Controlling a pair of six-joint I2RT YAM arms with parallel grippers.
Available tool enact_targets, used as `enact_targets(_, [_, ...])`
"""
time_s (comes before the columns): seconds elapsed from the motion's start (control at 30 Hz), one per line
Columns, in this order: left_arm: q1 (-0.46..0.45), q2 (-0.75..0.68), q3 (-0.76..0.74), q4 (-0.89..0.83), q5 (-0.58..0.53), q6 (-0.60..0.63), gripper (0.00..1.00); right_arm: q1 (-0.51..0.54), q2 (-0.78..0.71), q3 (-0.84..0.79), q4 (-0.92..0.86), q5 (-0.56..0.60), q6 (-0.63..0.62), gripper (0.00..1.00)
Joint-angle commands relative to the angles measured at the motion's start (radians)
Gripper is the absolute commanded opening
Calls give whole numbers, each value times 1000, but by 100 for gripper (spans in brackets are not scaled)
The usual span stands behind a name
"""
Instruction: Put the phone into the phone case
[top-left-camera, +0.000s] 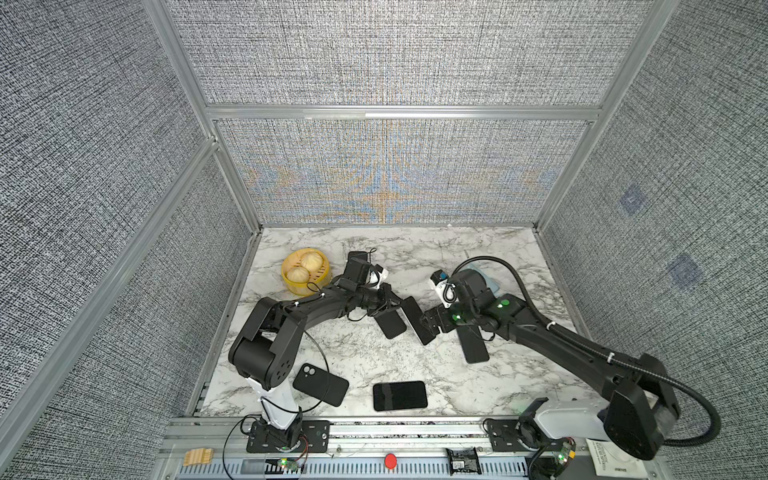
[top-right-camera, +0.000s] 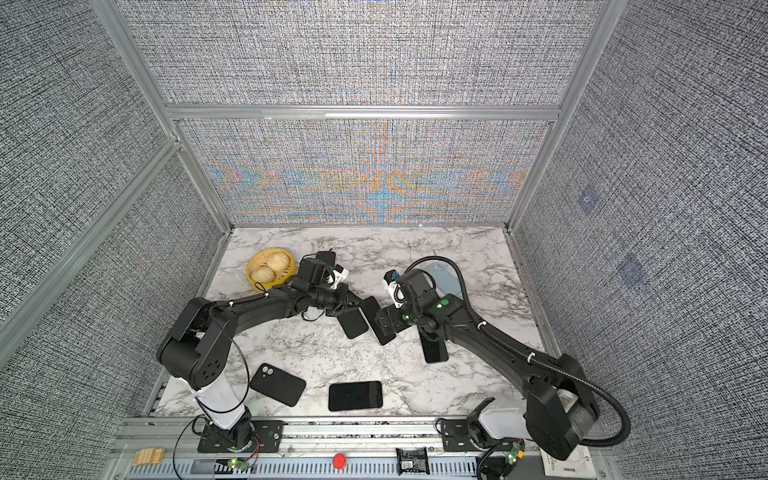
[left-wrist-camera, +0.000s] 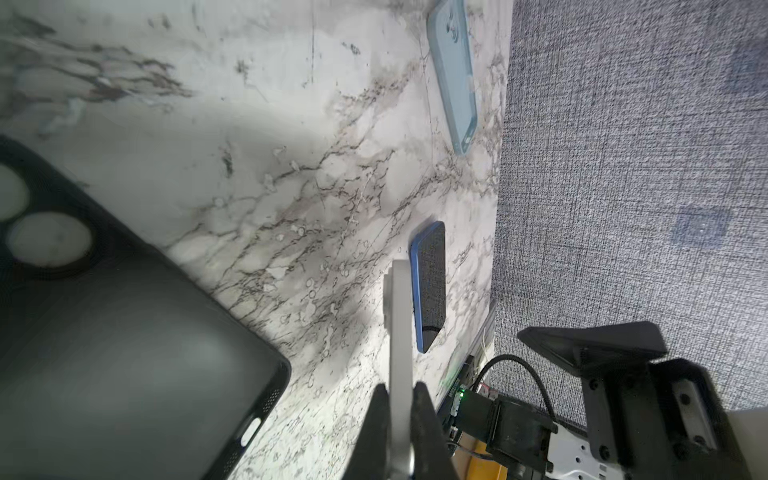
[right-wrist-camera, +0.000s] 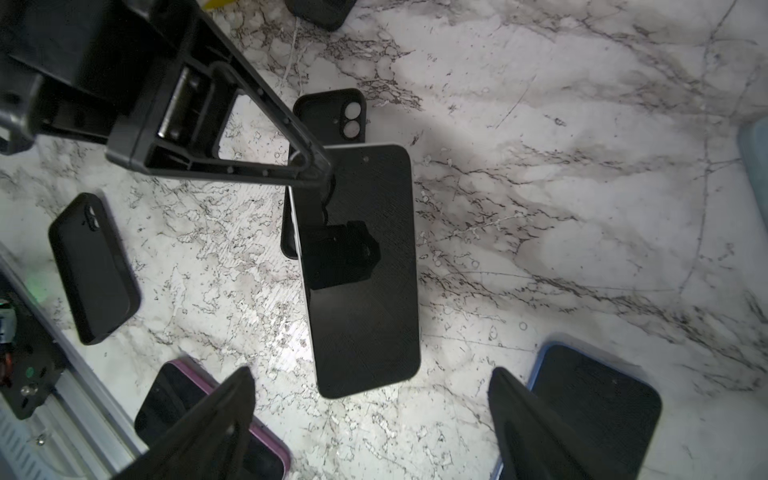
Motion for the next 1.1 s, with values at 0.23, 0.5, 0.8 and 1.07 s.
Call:
enact_targets(0.23, [22,-45,-26,268,27,-165,0,-57,-183,-156,242,-111,255,86])
enact_targets(0.5, [59,73,-116,763,65,-426,0,-96,-192,-327,651,-166,540,81])
enact_targets(0.8, [74,125,-192,1067,23,-562,0,-168,-166,-477,893,-182,745,79])
enact_targets(1.07, [76,114,-207,1125,17,-598,0,-243,-94,-575,1197,-260,908,63])
